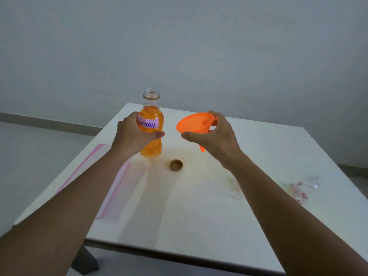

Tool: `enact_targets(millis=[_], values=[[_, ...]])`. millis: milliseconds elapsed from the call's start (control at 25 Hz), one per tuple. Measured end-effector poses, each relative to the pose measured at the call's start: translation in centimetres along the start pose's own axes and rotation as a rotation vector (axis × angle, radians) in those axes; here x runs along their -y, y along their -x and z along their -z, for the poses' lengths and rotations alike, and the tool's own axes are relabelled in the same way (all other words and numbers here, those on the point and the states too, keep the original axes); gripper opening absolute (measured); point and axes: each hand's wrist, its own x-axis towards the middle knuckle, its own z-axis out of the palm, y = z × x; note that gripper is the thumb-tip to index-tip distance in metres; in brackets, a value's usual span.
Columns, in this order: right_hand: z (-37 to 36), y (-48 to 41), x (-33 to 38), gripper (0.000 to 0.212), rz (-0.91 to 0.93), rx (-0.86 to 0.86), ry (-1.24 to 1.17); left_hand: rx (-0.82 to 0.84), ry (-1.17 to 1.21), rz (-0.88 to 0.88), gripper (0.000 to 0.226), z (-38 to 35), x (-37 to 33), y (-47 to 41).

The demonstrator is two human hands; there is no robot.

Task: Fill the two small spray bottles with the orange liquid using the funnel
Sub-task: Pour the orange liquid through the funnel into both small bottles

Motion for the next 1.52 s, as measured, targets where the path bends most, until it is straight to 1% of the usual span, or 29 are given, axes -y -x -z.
enact_targets(millis=[80,200,280,520,800,920,1040,1240,1520], values=[[3.3,1.0,0.2,0.098,0.014,0.021,-0.109,0.017,0.012,-0.057,0.078,0.4,-1.1,1.6],[8.0,2.5,-0.4,0.095,0.001,0.058,-0.299,0.056,0.012,-0.138,0.073,0.2,-3.1,4.5],[10.5,3.7,-1.2,0.092,0.003,0.059,-0.347,0.09,0.025,-0.175,0.071,-0.5,-4.2,6.3],[14.1,6.9,-4.3,0.091,-0.05,0.024,-0.268,0.183,0.038,-0.229,0.074,-3.2,-6.0,9.5],[14.4,6.9,-5.3,0.091,-0.045,0.025,-0.278,0.195,0.001,-0.242,0.078,-4.9,-6.7,10.0],[14.2,6.8,-5.5,0.095,-0.041,0.027,-0.273,0.197,-0.005,-0.245,0.078,-5.1,-6.7,9.9],[14.1,7.0,-5.7,0.093,-0.035,0.02,-0.252,0.206,-0.013,-0.239,0.077,-5.4,-6.6,9.9],[13.7,7.2,-5.8,0.105,-0.029,0.037,-0.199,0.211,-0.021,-0.232,0.079,-5.7,-6.6,10.1],[13.3,7.9,-7.2,0.109,-0.079,0.115,-0.125,0.226,-0.045,-0.236,0.082,-5.4,-6.8,10.2]])
